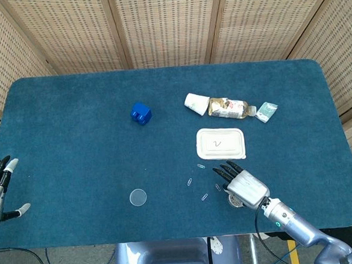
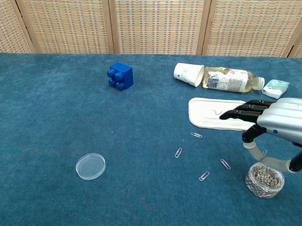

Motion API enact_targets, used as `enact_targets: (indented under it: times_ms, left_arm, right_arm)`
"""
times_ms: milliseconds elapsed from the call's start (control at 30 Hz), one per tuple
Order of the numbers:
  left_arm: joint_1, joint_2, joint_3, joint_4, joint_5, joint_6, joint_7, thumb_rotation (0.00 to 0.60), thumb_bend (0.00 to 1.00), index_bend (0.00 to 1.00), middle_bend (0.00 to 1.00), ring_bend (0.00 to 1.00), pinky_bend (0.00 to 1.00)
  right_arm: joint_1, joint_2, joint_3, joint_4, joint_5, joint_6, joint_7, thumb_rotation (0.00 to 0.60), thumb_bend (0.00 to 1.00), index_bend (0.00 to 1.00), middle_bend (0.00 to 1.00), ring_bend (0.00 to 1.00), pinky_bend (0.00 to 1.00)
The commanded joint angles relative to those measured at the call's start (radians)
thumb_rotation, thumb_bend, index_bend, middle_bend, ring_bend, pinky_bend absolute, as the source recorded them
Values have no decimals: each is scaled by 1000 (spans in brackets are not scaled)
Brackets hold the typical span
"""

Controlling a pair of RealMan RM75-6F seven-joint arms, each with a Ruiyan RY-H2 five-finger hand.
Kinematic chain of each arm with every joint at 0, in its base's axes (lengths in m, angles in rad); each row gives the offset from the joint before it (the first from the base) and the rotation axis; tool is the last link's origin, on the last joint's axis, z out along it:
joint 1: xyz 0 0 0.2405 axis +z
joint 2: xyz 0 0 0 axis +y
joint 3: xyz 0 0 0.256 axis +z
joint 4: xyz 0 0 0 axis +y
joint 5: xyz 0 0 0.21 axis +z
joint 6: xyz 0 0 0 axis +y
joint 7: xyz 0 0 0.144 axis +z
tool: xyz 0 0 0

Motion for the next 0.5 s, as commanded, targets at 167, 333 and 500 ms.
enact_targets:
  times_ms: [167,333,500]
  left_arm:
    - [2,0,1,-2,2,2,1,600,14,0,0,0,0]
    - [0,0,1,0,-1,-3,-3,600,15,0,0,0,0]
    - [0,2,1,0,1,-2,-7,600,15,0,0,0,0]
  right_arm:
    - [-6,-18,0,18,2,-15,5,600,419,646,35,0,0]
    - [-10,-37,1,34,8,-28,0,600,418,646,35,0,0]
    - [-14,-49,3,50,14,-39,-3,600,419,646,35,0,0]
